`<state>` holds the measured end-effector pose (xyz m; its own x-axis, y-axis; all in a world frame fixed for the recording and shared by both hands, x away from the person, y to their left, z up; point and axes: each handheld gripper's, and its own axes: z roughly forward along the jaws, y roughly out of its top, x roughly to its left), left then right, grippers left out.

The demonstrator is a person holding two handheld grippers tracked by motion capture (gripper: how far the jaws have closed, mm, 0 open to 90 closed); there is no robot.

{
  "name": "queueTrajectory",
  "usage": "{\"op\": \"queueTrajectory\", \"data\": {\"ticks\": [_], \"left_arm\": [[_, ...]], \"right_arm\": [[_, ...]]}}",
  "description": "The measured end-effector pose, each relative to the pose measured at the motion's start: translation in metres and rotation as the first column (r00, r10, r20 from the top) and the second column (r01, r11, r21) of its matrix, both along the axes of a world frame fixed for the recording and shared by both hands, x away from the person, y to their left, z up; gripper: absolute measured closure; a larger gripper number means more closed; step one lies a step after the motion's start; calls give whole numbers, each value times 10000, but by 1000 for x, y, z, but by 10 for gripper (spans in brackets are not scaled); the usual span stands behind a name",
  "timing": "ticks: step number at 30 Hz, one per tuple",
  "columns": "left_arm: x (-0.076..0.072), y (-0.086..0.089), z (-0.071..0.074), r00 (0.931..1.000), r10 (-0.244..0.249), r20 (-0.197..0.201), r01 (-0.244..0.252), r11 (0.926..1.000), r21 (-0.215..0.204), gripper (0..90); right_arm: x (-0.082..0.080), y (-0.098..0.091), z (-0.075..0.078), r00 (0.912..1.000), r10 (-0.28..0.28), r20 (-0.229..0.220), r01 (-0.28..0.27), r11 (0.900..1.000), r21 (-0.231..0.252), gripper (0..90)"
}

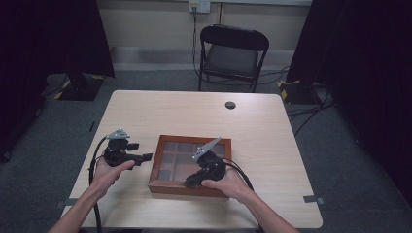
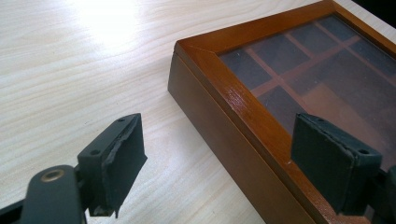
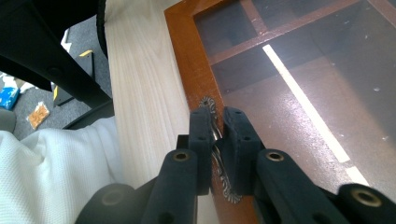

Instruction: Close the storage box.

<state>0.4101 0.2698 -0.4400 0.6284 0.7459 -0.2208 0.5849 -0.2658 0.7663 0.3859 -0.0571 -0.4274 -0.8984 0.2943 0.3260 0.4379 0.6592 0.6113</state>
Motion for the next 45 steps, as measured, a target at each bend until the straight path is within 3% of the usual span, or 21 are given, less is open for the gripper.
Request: {"op": "queueTrajectory", "data": {"ticks": [3, 6, 7, 9, 11, 17, 20, 21, 25, 27, 29, 30, 31, 32, 35, 36, 38, 39, 42, 43, 45], "left_arm": [[-2, 2, 0, 10000, 53, 12, -53, 10000, -36, 174], [-2, 3, 0, 10000, 57, -49, -56, 10000, 40, 175], [-2, 3, 0, 10000, 59, -63, -59, 10000, 46, 175], [-3, 3, 0, 9999, 79, -85, -78, 9999, 105, 175], [-4, 2, -1, 9998, 53, -185, -51, 9999, 123, 176], [-4, 1, -1, 9997, 36, -229, -28, 9995, 316, 175], [-4, 1, -1, 9997, 94, -224, -85, 9992, 403, 176], [-4, 2, -1, 9998, 74, -193, -64, 9986, 532, 176], [-6, 12, -3, 9993, 213, -298, -187, 9962, 854, 177], [-6, 22, -6, 9982, 456, -393, -413, 9936, 1053, 181], [-6, 31, -9, 9967, 671, -457, -616, 9918, 1123, 183], [-6, 35, -10, 9956, 800, -487, -739, 9906, 1147, 183], [-6, 39, -11, 9947, 878, -529, -810, 9895, 1195, 182], [-5, 42, -12, 9943, 898, -570, -819, 9884, 1278, 182], [-2, 54, -21, 9907, 1086, -821, -945, 9828, 1589, 178], [-1, 57, -24, 9886, 1177, -943, -1015, 9816, 1615, 173], [2, 60, -31, 9821, 1458, -1192, -1213, 9740, 1915, 173], [3, 60, -34, 9795, 1516, -1323, -1235, 9722, 1991, 174], [4, 58, -40, 9764, 1642, -1404, -1285, 9637, 2340, 177], [4, 56, -41, 9758, 1697, -1380, -1304, 9578, 2561, 177], [5, 54, -43, 9745, 1856, -1262, -1478, 9537, 2619, 170]], "right_arm": [[3, -3, 3, 9996, -277, -81, 278, 9996, 107, 711], [7, -11, 9, 9952, -955, -202, 961, 9948, 350, 613], [9, -20, 14, 9881, -1539, -67, 1541, 9864, 564, 535], [9, -23, 15, 9844, -1758, 38, 1751, 9824, 650, 500], [9, -35, 21, 9721, -2324, 306, 2290, 9694, 885, 442], [8, -76, 28, 9275, -3715, 429, 3627, 9215, 1386, 325], [5, -98, 29, 8840, -4593, 870, 4446, 8836, 1467, 301], [3, -109, 31, 8616, -4958, 1084, 4769, 8640, 1614, 299], [3, -135, 30, 8281, -5498, 1092, 5322, 8323, 1550, 238], [3, -151, 27, 8043, -5836, 1118, 5683, 8104, 1422, 201], [4, -167, 20, 7538, -6441, 1301, 6356, 7650, 1042, 158], [4, -174, 16, 7380, -6604, 1386, 6542, 7506, 932, 150], [4, -186, 8, 7051, -6921, 1545, 6924, 7189, 605, 150], [4, -186, 8, 7051, -6921, 1545, 6924, 7189, 605, 150], [8, -201, -3, 6610, -7328, 1613, 7374, 6742, 412, 151], [12, -207, -10, 6343, -7595, 1445, 7649, 6436, 255, 151], [19, -214, -20, 6125, -7779, 1403, 7867, 6172, -124, 152], [21, -215, -23, 6086, -7774, 1588, 7901, 6123, -303, 154], [28, -221, -32, 5612, -8093, 1734, 8269, 5574, -743, 168], [29, -222, -34, 5605, -8074, 1842, 8274, 5557, -814, 174], [29, -224, -39, 5485, -8150, 1869, 8359, 5399, -991, 160]]}}
